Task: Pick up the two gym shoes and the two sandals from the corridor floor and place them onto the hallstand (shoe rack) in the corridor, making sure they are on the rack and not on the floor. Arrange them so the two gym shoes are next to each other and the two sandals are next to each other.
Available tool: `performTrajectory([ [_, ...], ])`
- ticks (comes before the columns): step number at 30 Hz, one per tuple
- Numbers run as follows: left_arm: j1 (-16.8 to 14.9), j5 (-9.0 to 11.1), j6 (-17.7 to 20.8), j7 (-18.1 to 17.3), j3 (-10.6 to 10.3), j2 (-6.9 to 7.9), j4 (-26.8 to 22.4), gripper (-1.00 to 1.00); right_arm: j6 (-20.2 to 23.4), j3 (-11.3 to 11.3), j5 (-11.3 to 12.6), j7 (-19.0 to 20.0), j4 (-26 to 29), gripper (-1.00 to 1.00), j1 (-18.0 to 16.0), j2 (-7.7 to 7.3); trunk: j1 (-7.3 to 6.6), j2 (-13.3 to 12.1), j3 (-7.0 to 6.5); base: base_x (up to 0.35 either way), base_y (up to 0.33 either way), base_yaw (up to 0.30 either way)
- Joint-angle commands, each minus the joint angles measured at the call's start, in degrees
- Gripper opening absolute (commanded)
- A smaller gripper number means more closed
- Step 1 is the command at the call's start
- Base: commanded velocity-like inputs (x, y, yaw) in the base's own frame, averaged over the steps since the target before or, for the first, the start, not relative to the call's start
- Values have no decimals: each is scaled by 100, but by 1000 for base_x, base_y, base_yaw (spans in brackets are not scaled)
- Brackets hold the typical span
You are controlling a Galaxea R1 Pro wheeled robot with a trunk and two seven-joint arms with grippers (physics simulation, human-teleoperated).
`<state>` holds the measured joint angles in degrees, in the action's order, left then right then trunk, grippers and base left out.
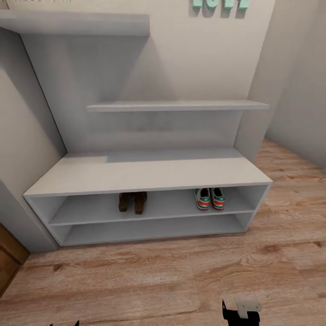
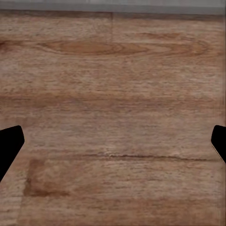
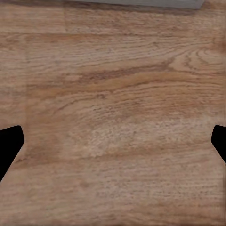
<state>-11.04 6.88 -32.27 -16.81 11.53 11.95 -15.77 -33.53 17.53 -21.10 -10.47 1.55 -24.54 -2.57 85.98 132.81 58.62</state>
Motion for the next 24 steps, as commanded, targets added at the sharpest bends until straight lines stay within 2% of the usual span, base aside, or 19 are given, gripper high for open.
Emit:
performTrajectory([
  [1, -3, 60, -2, -58, 8, -7, 2, 100, -13, 22, -60, -38, -9, 100, 10, 2, -24, -40, -14, 0, 0, 0],
  [24, -3, 69, 17, -45, 14, -21, 62, 100, 5, 22, -53, -26, -14, 100, 141, 37, -529, -962, -427, 0, 0, 0],
])
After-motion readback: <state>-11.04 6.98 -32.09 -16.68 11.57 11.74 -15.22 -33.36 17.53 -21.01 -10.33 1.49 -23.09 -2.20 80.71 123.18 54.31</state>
